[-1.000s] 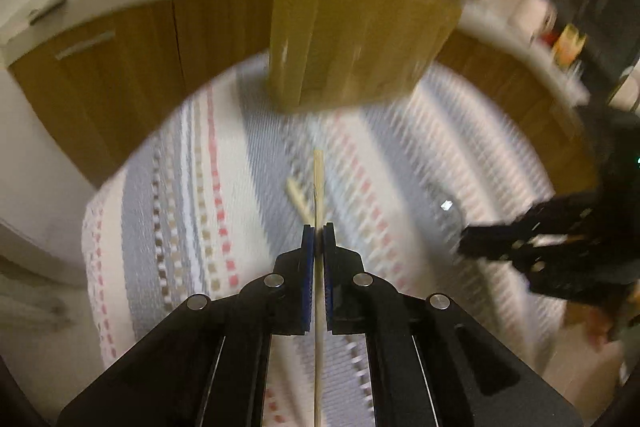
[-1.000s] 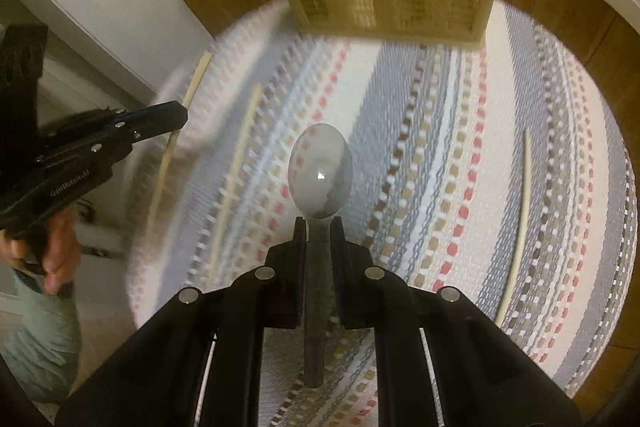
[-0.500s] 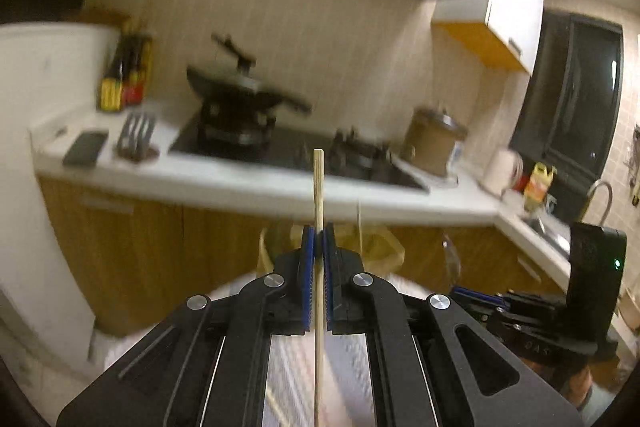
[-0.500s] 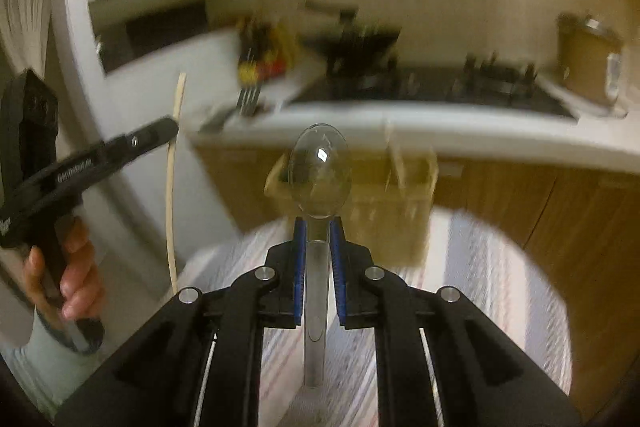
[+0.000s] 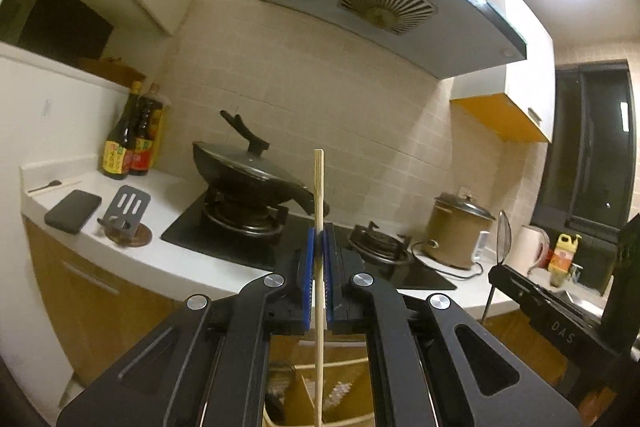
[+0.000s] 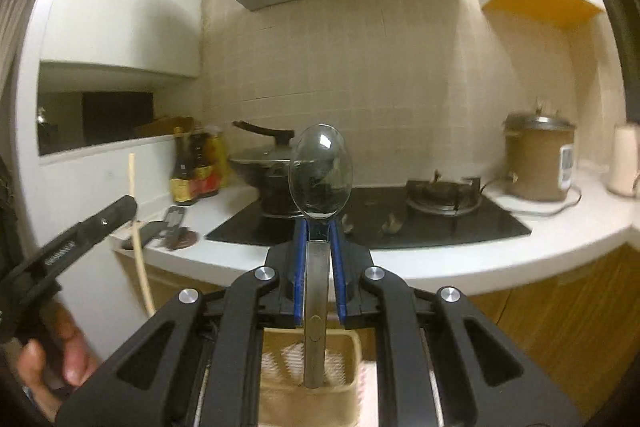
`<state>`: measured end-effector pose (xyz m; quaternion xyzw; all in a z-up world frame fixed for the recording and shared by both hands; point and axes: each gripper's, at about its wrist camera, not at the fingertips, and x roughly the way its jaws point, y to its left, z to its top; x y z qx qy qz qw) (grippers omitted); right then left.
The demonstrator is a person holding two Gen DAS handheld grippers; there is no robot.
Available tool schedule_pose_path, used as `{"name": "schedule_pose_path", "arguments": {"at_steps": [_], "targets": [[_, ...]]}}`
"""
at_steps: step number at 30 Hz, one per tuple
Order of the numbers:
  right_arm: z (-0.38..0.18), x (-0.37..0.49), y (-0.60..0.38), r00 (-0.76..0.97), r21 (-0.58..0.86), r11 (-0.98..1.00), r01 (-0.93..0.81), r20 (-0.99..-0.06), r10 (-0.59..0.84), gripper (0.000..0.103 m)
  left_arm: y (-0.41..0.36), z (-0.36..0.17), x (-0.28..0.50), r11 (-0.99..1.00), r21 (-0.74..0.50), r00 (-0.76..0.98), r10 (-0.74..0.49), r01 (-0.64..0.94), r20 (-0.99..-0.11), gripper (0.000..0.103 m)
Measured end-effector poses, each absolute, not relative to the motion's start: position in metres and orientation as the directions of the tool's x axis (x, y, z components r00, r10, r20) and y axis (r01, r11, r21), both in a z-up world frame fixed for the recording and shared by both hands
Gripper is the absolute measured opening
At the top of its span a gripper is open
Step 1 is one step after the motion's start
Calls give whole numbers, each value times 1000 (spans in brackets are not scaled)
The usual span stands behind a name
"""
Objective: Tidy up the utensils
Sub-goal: 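Lift the chopstick and metal spoon up over the beige basket, then lower both items into the basket and open both tools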
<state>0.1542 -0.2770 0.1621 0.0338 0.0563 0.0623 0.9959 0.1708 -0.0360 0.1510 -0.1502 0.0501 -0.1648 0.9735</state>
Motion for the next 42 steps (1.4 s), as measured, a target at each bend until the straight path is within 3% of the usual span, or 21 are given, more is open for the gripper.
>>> {"name": "schedule_pose_path", "arguments": {"at_steps": [5,16,30,31,34,36,40,42], "targets": [[141,178,-271,991,1,997,-83,-106,83,10,-40,136,197,910,-295,944,-324,292,-63,2],[100,206,-278,979,41,993,-108,-168,113,10,-35,103,221,922,-310,959,-270,231,-90,2],[84,184,-286,968,85,987,-136,-201,151,12,-38,85,193,923,-271,937,-321,275,-141,2],[85,181,-287,965,94,985,-146,-207,163,17,-37,85,189,920,-271,931,-332,283,-152,2],[89,167,-293,960,118,979,-163,-211,185,64,-34,86,178,919,-266,925,-342,292,-167,9],[93,154,-296,957,113,979,-170,-219,192,64,-31,88,168,921,-258,923,-342,291,-179,18],[103,121,-304,955,107,981,-159,-234,180,64,-24,93,146,927,-245,920,-335,283,-202,21],[109,102,-308,951,86,987,-137,-268,156,64,-20,96,136,930,-243,916,-330,275,-229,31]]}}
